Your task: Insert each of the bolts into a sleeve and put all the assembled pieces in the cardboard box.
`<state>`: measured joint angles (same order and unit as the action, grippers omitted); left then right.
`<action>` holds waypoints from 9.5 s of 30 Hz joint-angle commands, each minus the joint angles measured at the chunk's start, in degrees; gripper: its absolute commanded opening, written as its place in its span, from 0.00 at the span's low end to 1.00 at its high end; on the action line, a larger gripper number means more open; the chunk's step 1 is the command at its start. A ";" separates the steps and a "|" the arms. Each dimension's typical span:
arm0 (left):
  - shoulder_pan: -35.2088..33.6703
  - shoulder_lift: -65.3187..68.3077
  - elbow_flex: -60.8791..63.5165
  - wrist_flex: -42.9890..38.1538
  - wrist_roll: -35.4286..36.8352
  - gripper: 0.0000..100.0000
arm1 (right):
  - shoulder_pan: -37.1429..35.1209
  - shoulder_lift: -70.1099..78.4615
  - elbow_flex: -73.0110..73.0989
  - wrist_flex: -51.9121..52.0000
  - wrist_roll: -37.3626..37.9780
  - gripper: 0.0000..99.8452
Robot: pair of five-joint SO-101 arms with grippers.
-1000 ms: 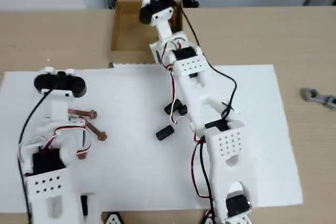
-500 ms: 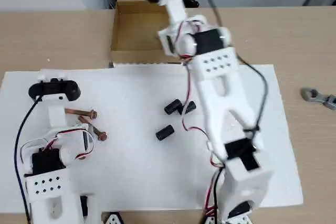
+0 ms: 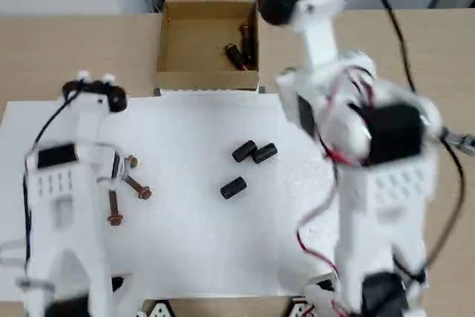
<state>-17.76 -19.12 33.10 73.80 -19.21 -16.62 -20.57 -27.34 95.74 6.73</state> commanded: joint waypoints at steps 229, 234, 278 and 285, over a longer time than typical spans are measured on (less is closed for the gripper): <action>-14.24 -48.97 -17.63 26.55 13.98 0.00 | -19.56 34.42 33.76 -10.15 68.04 0.18; -14.15 -48.97 -17.54 26.55 13.98 0.00 | -18.42 34.51 33.85 -10.15 67.96 0.18; -14.15 -49.05 -17.89 26.11 13.89 0.00 | -21.32 24.84 37.01 -21.32 45.98 0.00; -14.15 -48.97 -17.71 22.42 13.89 0.00 | -21.23 4.35 35.87 -21.85 30.42 0.00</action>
<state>-31.74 -68.18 15.43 98.68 -4.79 -37.63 -5.71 11.52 74.64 44.88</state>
